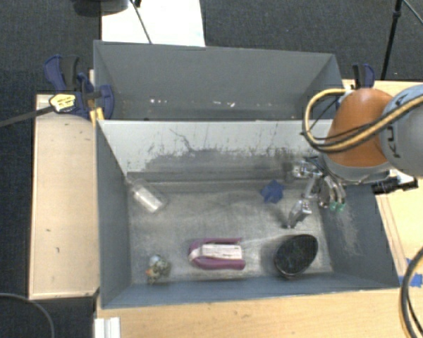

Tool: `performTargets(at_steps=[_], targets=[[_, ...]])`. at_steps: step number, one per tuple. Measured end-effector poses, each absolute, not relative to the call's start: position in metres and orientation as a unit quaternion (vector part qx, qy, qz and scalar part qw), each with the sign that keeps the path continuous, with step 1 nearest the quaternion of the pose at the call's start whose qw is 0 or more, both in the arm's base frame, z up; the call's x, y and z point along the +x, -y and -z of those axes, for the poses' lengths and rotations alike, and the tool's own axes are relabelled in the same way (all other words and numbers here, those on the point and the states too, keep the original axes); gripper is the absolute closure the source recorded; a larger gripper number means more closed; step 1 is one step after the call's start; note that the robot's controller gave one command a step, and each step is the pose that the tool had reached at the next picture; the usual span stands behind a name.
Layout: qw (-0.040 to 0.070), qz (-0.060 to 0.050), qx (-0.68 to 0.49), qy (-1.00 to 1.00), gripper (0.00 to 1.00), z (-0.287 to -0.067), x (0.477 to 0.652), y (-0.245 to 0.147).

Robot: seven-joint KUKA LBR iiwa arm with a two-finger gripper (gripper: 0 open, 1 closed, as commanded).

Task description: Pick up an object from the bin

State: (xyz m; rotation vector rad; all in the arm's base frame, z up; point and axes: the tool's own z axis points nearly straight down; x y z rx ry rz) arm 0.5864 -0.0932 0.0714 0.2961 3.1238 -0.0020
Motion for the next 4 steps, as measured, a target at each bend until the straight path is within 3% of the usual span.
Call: performTargets(at_steps=[1, 2, 3, 4], targets=[[0.001, 0.0, 0.094, -0.996, 1.0, -0.072, 0.587, 0.093], [0.002, 0.001, 0.094, -0.996, 0.0, -0.071, 0.586, 0.093], [-0.001, -0.001, 0.115, -0.993, 0.0, -0.075, 0.585, 0.049], [0.001, 0.0, 0.116, -0.993, 1.0, -0.076, 0.586, 0.052]])
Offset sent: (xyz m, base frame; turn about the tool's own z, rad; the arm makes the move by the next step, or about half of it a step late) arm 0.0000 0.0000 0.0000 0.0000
